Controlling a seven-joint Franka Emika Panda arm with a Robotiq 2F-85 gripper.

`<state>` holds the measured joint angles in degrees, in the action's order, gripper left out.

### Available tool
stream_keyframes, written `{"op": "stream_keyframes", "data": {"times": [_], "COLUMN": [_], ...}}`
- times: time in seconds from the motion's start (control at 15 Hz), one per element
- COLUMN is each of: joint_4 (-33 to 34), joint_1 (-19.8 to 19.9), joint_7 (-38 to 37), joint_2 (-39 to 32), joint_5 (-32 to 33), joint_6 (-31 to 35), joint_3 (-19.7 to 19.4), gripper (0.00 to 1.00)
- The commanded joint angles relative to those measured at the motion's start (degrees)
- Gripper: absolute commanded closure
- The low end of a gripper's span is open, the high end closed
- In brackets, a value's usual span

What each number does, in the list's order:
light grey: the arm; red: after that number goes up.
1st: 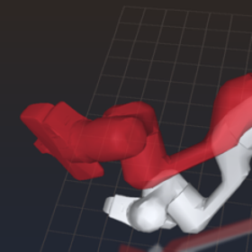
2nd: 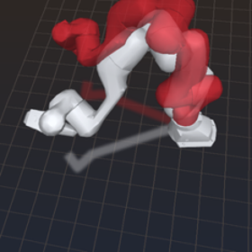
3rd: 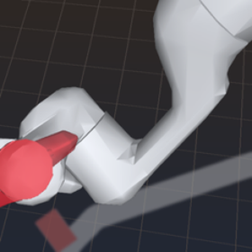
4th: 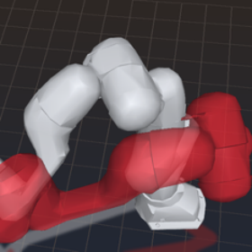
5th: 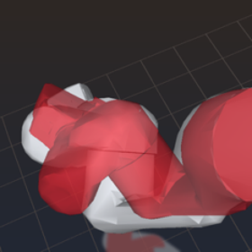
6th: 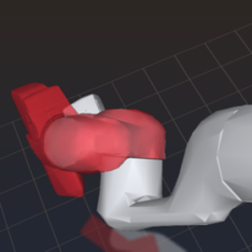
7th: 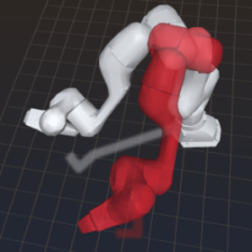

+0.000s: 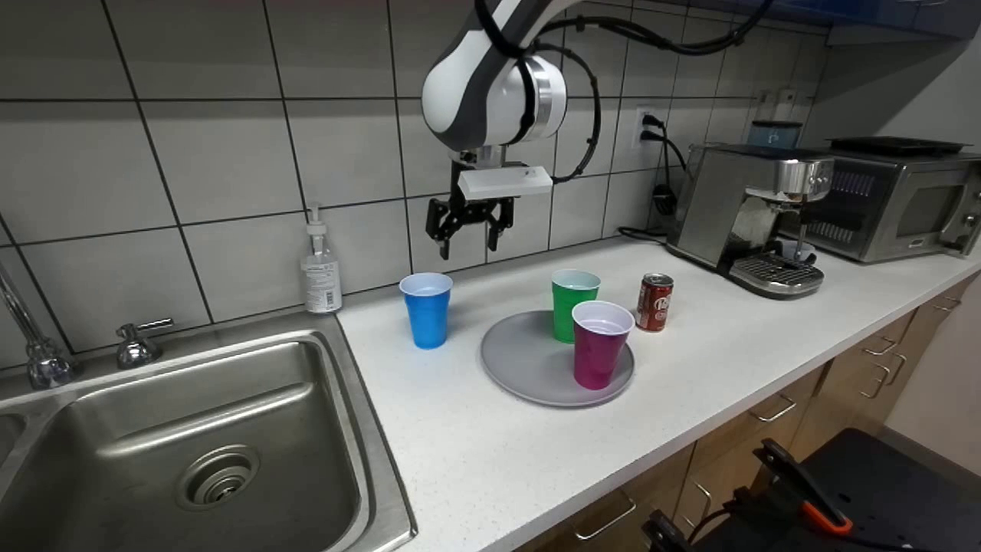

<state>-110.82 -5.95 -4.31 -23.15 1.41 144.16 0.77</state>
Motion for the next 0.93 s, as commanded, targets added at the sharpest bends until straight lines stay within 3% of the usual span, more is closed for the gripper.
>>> {"op": "stream_keyframes", "data": {"times": [0.0,0.87], "joint_4": [3.5,7.8], "joint_1": [-1.0,-3.0], "joint_7": [-3.0,-6.0], "joint_2": [-2.3,-8.1], "joint_5": [0.7,0.7], "joint_6": [-1.1,-2.1], "joint_3": [0.0,-0.5], "gripper": [0.0,0.0]}}
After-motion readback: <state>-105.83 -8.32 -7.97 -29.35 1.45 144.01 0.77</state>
